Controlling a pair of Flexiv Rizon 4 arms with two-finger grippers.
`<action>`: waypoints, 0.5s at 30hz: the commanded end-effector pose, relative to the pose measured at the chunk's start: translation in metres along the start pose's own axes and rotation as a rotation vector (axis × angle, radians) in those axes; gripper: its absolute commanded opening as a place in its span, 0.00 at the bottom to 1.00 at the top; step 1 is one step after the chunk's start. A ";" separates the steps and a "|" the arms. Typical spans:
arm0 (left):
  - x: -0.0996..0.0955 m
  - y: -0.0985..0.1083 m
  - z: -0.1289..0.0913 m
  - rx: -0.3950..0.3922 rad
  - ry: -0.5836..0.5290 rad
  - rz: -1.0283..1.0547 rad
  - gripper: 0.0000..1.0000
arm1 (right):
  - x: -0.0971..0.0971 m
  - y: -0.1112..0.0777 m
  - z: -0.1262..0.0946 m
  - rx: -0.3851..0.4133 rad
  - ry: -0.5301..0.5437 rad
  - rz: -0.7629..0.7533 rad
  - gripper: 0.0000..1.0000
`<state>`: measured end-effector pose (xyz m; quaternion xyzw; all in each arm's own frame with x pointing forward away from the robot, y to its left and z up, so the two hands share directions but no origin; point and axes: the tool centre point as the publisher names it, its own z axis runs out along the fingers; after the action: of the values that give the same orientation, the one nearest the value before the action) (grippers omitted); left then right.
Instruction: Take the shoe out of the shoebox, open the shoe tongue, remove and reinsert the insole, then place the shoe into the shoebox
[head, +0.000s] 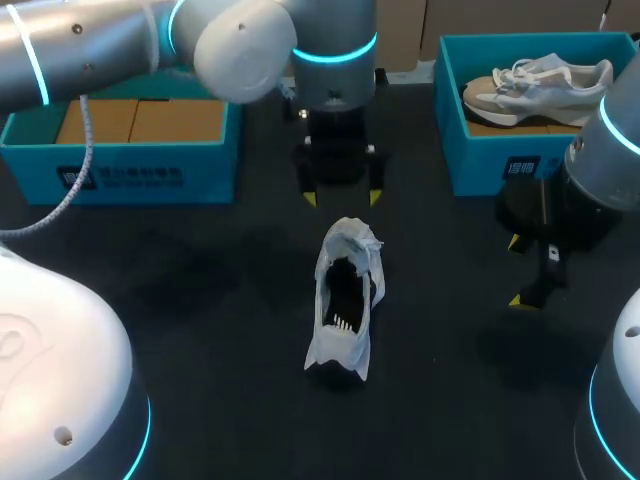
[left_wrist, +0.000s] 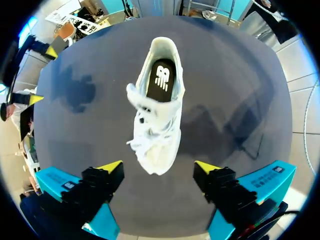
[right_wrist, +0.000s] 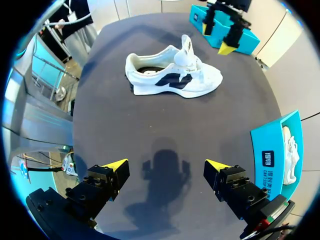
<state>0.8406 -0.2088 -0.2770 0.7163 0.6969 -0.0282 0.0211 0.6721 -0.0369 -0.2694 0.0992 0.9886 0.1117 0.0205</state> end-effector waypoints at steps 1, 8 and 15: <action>-0.002 0.013 -0.009 0.019 0.005 -0.001 0.70 | 0.001 -0.001 0.000 0.000 -0.002 0.000 1.00; -0.002 0.009 -0.013 0.023 -0.004 0.021 0.31 | 0.001 -0.001 0.000 0.000 -0.002 0.000 1.00; -0.002 -0.012 -0.003 0.049 -0.004 0.067 0.36 | 0.001 -0.001 0.000 0.000 -0.002 0.000 1.00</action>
<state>0.8358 -0.2125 -0.2701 0.7381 0.6732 -0.0453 0.0001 0.6721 -0.0369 -0.2695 0.0993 0.9886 0.1117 0.0205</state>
